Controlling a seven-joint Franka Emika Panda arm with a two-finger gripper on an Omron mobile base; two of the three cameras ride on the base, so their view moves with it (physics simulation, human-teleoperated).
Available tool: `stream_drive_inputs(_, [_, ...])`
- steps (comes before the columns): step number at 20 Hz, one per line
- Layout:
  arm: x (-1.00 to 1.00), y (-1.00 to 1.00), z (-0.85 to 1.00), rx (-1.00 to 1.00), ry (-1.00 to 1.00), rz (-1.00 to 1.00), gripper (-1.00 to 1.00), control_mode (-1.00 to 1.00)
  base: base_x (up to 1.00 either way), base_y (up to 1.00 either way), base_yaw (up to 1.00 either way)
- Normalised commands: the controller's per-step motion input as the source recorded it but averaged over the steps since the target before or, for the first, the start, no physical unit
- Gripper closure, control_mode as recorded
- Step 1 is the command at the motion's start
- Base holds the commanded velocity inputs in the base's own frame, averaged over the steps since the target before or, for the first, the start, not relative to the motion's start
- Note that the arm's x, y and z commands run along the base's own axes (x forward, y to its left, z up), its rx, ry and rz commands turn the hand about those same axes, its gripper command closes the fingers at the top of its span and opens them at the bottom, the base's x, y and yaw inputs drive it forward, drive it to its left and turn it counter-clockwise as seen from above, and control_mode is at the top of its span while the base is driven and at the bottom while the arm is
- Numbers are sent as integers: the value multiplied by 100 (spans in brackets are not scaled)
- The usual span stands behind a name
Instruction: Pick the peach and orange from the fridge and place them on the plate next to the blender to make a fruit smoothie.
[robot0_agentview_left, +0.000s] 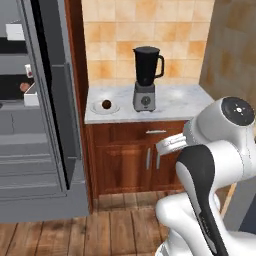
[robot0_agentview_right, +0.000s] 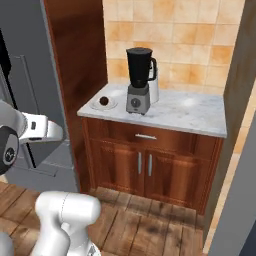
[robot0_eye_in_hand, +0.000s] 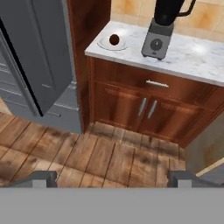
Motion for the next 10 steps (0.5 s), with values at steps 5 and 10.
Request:
stream_drive_inputs(5, [0,0,0,0,0,0,-100,100,-46,100,29])
stream_drive_inputs(10, [0,0,0,0,0,0,-100,100,0,100,19])
